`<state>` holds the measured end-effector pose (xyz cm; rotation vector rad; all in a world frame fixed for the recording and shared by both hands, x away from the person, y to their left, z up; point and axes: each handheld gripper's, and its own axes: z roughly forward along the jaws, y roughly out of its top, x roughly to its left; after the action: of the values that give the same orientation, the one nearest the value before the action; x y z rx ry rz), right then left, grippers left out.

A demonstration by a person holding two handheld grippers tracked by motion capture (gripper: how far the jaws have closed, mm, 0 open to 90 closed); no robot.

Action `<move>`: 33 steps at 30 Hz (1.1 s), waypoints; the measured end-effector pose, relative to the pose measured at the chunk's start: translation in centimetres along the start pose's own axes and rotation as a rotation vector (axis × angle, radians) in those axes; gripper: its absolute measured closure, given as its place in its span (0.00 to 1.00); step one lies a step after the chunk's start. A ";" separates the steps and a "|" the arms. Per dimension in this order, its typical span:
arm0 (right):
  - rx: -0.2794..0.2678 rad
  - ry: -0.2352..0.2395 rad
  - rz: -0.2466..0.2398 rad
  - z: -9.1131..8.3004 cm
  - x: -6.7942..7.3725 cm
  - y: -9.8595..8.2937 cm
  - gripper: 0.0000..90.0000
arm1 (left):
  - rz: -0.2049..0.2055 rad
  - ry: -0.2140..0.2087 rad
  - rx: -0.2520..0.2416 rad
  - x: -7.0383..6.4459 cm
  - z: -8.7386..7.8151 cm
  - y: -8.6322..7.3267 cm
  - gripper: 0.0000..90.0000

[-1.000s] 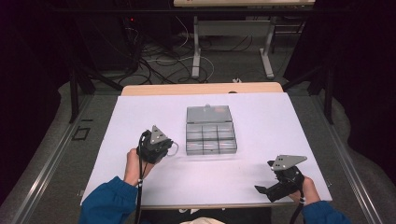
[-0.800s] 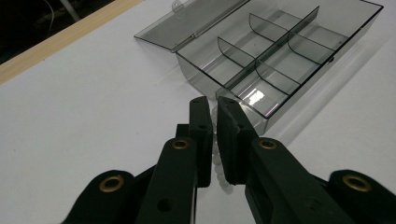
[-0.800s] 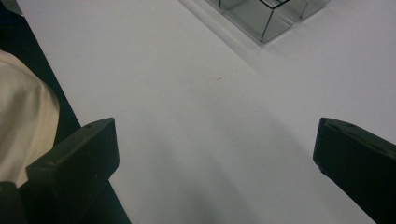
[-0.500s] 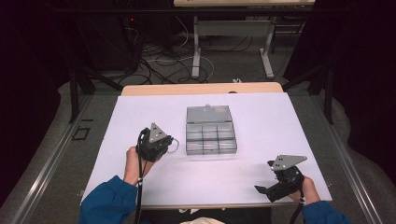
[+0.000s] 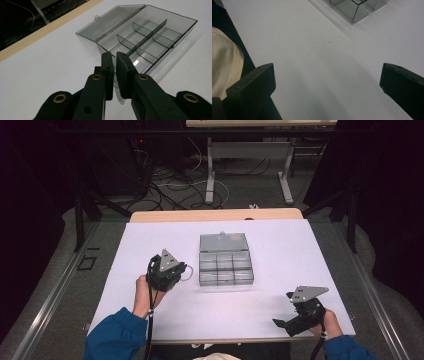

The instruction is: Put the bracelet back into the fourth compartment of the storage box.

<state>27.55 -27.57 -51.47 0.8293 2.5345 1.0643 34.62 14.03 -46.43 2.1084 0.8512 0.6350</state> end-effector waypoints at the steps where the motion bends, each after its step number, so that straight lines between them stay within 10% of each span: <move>1: 0.000 0.000 -0.001 0.0 0.0 0.0 0.00 | 0.008 -0.002 0.007 0.0 -0.1 0.1 0.94; 33: 0.008 -0.002 0.004 0.0 0.1 0.0 0.00 | 0.029 -0.007 -0.076 -0.9 -0.3 1.8 0.94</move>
<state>27.51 -27.53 -51.47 0.8373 2.5386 1.0548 34.55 12.60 -44.95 2.0568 0.7822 0.6638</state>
